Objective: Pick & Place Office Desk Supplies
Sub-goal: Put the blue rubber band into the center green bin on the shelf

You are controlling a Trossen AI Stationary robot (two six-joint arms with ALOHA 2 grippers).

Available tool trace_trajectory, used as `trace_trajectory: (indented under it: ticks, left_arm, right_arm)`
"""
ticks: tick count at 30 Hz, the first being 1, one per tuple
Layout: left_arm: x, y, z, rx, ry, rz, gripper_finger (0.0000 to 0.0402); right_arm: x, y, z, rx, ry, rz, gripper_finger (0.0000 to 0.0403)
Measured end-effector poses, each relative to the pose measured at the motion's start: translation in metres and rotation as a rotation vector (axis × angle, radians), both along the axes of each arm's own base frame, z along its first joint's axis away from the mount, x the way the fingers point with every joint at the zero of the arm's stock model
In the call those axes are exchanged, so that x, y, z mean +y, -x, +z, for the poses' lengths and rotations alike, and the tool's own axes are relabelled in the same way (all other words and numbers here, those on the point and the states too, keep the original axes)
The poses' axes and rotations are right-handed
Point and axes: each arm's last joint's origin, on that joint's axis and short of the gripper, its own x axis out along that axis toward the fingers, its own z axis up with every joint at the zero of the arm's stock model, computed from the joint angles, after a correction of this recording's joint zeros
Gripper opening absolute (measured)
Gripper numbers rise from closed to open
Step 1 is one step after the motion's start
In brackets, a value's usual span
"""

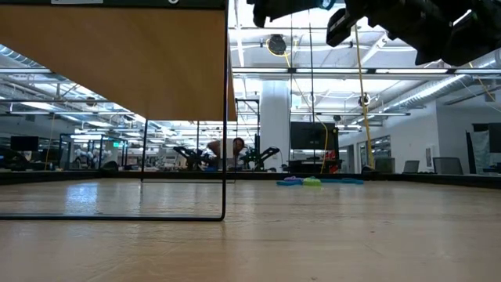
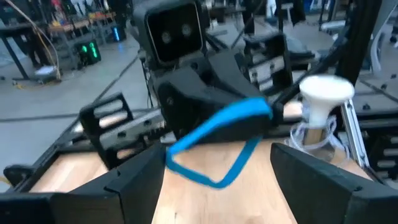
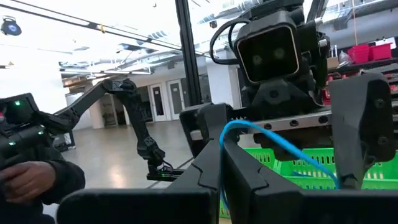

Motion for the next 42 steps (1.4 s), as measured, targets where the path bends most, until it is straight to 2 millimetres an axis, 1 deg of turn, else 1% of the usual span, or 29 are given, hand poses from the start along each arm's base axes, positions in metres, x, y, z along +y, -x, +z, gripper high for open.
trace_trajectory:
  ticks: [3, 9, 20, 22, 26, 31, 35, 42]
  left_arm:
    - [0.0, -0.003, -0.001, -0.029, -0.005, 0.0, 0.0294]
    - [0.0, -0.003, 0.001, -0.043, -0.017, 0.001, 0.0294]
    - [0.008, -0.004, 0.0, -0.042, -0.021, 0.036, 0.0294]
    - [0.01, -0.004, 0.0, -0.041, -0.018, 0.041, 0.0294]
    - [0.012, -0.004, 0.0, -0.041, -0.012, 0.048, 0.0294]
    - [0.013, -0.004, 0.001, -0.045, -0.01, 0.048, 0.0294]
    - [0.012, -0.004, 0.0, -0.038, 0.006, 0.05, 0.0294]
    - [0.012, -0.004, 0.0, -0.037, -0.001, 0.049, 0.0294]
  right_arm:
    - [0.0, 0.0, -0.001, 0.001, 0.011, -0.016, 0.0]
    - [-0.003, -0.001, 0.0, -0.004, -0.006, -0.107, 0.0]
    - [0.002, 0.0, 0.003, -0.044, -0.001, -0.093, 0.0]
    - [0.002, 0.0, 0.004, -0.049, -0.008, -0.112, 0.0]
    - [0.002, -0.002, 0.008, -0.065, 0.006, -0.126, 0.0]
    - [0.002, -0.011, 0.01, -0.06, 0.028, -0.132, 0.0]
    - [0.003, -0.015, 0.007, -0.047, 0.028, -0.13, 0.0]
    - [0.003, -0.016, 0.006, -0.038, 0.015, -0.119, 0.0]
